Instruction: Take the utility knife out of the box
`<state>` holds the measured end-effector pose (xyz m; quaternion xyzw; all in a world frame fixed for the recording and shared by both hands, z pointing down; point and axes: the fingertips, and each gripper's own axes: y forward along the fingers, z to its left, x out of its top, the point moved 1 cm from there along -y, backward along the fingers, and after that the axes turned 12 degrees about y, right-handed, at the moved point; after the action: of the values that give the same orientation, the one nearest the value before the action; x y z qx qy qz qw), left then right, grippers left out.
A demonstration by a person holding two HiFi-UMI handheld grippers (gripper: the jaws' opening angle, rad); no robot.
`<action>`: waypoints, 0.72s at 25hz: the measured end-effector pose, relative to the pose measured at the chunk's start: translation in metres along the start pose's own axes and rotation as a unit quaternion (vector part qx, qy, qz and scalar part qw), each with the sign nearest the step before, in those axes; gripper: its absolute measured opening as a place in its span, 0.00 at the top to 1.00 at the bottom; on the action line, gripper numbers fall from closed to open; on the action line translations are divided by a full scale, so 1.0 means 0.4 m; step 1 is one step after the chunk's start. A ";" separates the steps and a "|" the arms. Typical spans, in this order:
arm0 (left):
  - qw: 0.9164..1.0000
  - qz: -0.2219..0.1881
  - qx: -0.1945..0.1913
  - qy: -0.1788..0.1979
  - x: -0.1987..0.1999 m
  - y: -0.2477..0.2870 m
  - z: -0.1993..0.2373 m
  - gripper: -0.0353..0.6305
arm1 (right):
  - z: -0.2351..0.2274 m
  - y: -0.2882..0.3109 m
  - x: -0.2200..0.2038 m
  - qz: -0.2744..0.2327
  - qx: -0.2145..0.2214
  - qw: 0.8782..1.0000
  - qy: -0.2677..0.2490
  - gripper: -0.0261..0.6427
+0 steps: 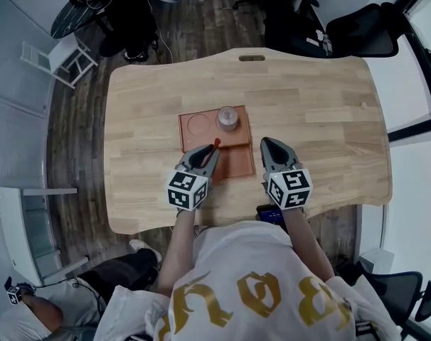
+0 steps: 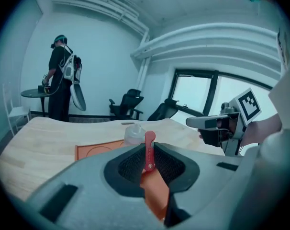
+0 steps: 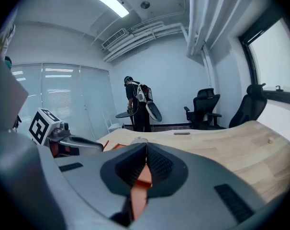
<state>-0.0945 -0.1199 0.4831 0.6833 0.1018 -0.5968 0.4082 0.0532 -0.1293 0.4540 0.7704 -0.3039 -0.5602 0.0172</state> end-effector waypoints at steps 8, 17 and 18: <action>0.997 -0.057 0.043 0.026 0.098 -0.066 0.020 0.86 | 0.044 -0.028 0.031 -0.021 0.009 1.000 -0.018 0.94; 0.995 -0.070 0.057 0.043 0.107 -0.100 0.014 0.86 | 0.068 -0.048 0.032 -0.023 0.020 0.999 -0.026 0.94; 0.995 -0.071 0.058 0.043 0.110 -0.104 0.012 0.86 | 0.072 -0.050 0.032 -0.023 0.022 0.999 -0.028 0.94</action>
<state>-0.1125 -0.1118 0.4258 0.7220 0.1333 -0.5991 0.3196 0.0394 -0.1101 0.4249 0.7614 -0.2991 -0.5748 -0.0211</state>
